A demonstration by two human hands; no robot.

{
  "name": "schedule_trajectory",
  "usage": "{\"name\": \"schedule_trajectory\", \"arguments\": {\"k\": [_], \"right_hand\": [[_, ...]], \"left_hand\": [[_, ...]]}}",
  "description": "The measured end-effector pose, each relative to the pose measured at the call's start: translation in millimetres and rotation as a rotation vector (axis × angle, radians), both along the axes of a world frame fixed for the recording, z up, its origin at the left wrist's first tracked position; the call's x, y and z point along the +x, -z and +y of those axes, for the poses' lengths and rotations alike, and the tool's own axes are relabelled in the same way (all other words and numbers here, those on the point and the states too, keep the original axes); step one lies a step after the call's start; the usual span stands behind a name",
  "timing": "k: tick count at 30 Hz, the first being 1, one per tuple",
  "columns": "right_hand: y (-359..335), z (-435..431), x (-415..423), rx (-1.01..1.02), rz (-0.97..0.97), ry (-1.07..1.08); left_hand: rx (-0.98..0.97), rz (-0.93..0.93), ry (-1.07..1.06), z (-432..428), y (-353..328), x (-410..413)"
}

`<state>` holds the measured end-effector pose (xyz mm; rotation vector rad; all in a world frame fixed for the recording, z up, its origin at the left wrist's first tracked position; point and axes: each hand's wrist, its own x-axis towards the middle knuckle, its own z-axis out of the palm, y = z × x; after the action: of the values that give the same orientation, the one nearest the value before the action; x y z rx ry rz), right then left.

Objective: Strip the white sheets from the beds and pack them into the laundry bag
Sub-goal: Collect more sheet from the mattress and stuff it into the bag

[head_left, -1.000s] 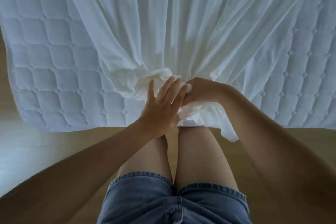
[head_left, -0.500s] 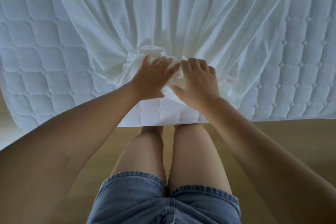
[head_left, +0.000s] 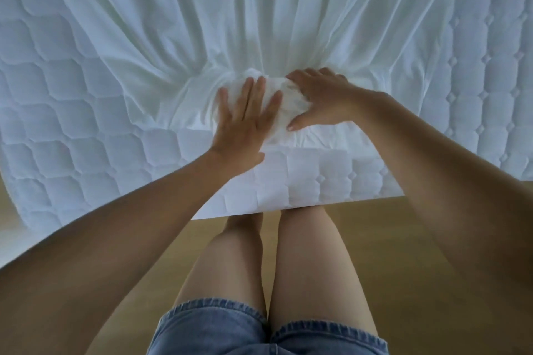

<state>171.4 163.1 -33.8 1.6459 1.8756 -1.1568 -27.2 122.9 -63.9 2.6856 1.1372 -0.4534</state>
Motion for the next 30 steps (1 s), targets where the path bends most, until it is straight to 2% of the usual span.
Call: {"name": "schedule_trajectory", "arguments": {"k": [2,6,8,10,11,14,16,18,21,26,30], "right_hand": [[-3,5,-3,0.023,-0.025,0.064],[-24,-17,-15,0.322,-0.109,0.271],[-30,-32,-23,0.315,-0.169,0.196],[-19,-39,-24,0.278,-0.233,0.124],[-13,-37,-22,0.31,-0.245,0.125],[0,-12,-7,0.469,-0.179,0.211],[0,13,3,0.348,-0.11,0.255],[-2,34,9,0.239,-0.071,0.246],[-3,56,14,0.193,-0.059,0.234],[-20,77,16,0.032,-0.025,0.258],[-27,56,-8,-0.258,0.154,0.334]], "left_hand": [[-0.043,0.015,-0.068,22,-1,13],[-0.262,0.072,-0.096,98,-11,34],[-0.469,0.069,-0.139,127,-24,43],[-0.542,0.113,-0.136,136,-33,49],[-0.493,0.113,-0.133,132,-35,51],[-0.132,-0.008,-0.141,103,-32,44],[-0.041,-0.067,-0.081,82,-29,35],[-0.056,0.02,-0.047,75,-20,32],[-0.057,0.093,-0.102,95,-9,45],[0.0,0.041,-0.088,120,-10,57],[-0.085,-0.043,-0.064,92,-19,18]]}}
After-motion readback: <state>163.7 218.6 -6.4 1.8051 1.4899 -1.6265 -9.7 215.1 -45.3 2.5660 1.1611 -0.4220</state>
